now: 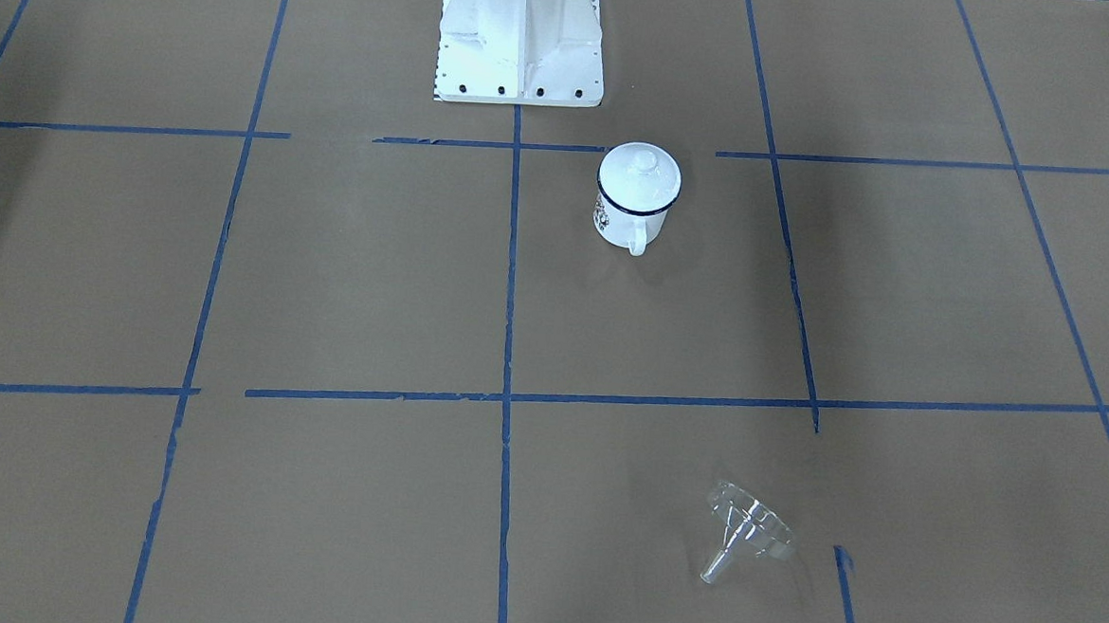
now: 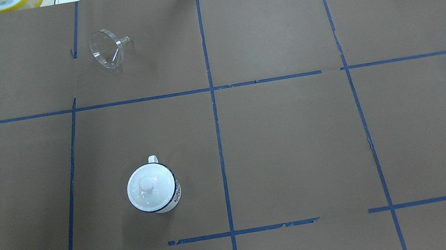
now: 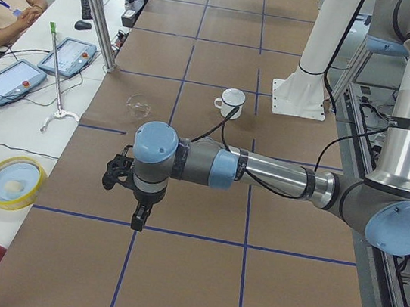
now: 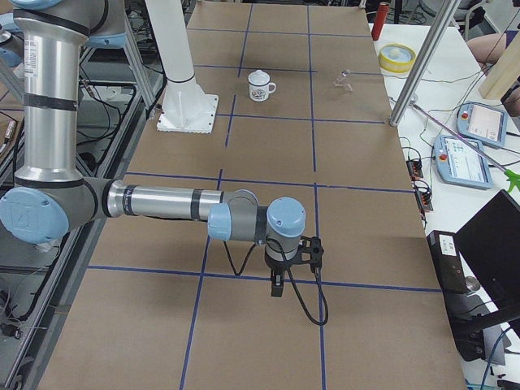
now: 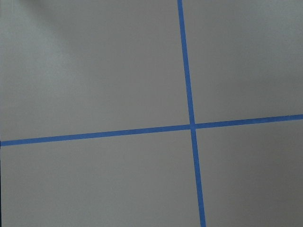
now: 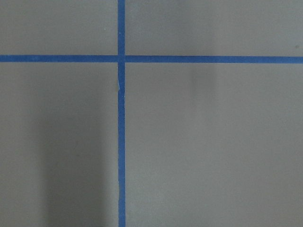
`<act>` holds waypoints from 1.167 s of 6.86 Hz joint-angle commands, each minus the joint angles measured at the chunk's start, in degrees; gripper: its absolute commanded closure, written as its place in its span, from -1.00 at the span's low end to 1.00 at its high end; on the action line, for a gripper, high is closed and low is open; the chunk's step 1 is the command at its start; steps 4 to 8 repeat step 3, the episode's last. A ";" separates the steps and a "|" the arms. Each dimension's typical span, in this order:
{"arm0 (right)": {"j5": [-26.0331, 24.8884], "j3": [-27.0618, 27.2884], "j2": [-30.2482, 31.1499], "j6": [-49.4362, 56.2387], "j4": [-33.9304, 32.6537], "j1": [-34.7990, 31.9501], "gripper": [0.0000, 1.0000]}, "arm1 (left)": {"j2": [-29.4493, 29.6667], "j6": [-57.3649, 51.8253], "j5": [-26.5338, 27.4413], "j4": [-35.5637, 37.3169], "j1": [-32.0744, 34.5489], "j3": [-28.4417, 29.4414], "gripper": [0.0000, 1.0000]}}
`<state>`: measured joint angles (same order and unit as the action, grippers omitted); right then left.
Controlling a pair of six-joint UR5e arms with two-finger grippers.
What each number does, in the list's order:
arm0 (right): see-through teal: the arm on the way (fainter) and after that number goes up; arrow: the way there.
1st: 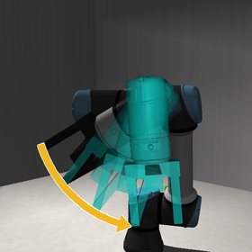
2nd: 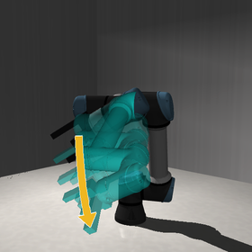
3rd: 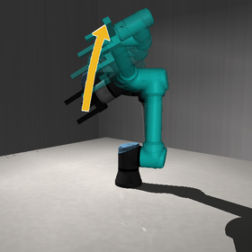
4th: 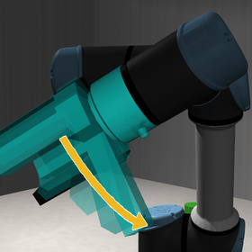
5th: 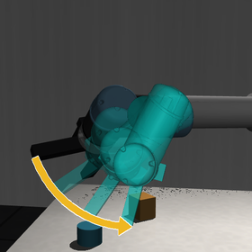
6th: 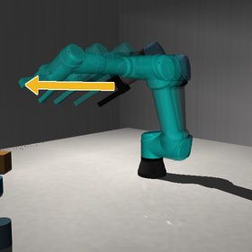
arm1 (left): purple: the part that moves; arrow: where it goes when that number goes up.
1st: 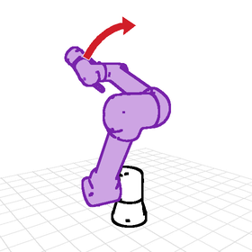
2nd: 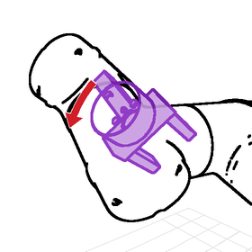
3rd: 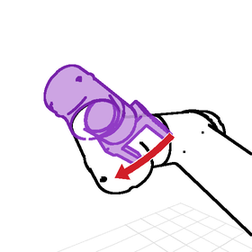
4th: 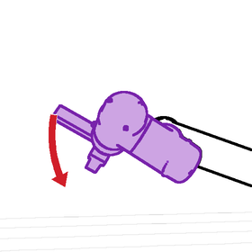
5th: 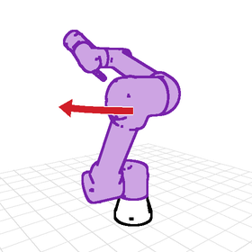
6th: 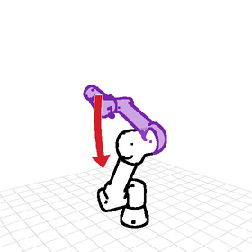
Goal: Remove funnel from cup
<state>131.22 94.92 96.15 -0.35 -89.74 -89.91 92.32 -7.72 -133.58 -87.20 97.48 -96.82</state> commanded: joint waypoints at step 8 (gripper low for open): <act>0.00 0.00 0.00 0.00 0.00 0.00 -1.00 | 0.06 -0.19 -0.27 0.72 -0.01 -1.26 -1.00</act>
